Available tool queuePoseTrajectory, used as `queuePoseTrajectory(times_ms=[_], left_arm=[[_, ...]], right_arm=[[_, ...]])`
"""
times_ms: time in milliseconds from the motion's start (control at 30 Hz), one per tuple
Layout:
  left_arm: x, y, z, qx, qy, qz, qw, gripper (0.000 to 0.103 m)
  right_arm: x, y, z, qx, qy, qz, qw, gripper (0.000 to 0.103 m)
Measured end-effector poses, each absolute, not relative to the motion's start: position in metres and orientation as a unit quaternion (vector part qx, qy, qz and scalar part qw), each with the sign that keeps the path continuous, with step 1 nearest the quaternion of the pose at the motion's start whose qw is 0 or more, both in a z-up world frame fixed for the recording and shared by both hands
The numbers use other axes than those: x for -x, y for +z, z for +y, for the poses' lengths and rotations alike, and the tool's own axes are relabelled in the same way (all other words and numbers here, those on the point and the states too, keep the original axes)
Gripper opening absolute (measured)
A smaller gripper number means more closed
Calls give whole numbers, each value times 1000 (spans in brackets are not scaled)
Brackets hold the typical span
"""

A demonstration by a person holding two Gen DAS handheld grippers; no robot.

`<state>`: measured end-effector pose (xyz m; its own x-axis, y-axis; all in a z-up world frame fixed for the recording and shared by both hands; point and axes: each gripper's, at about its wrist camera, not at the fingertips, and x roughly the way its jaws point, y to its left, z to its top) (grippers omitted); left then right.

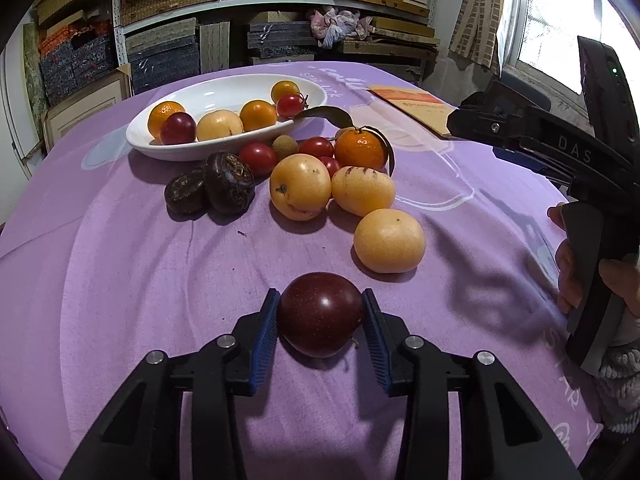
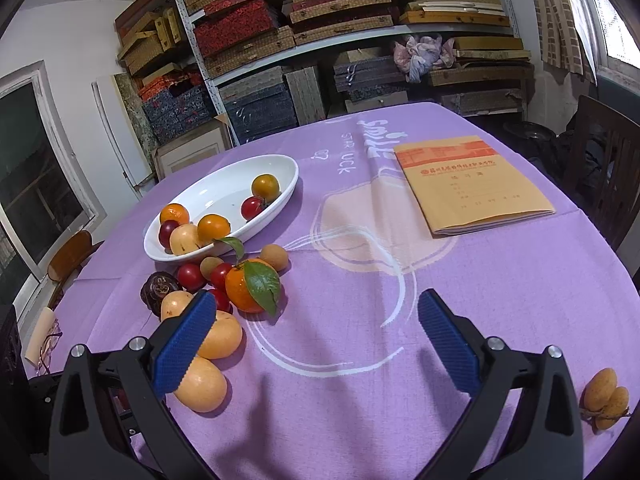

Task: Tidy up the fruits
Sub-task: 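Move the right tool toward the pale yellow pear while the left tool holds the plum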

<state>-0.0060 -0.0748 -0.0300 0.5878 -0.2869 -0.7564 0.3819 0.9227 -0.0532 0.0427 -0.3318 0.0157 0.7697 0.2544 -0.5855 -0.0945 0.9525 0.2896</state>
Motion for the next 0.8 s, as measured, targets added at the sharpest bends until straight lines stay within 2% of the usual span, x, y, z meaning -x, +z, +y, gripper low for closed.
queuePoseTrajectory(times_ms=[267, 567, 800], left_arm=[[12, -20, -46, -55, -143, 390, 908, 41], [14, -11, 31, -16, -31, 371, 928, 41], [18, -8, 41, 5, -38, 371, 928, 41]], right_arm=[[-37, 11, -313, -97, 123, 339, 928, 99], [-11, -3, -238, 45, 177, 382, 906, 99], [-15, -9, -218, 54, 189, 403, 894, 99]])
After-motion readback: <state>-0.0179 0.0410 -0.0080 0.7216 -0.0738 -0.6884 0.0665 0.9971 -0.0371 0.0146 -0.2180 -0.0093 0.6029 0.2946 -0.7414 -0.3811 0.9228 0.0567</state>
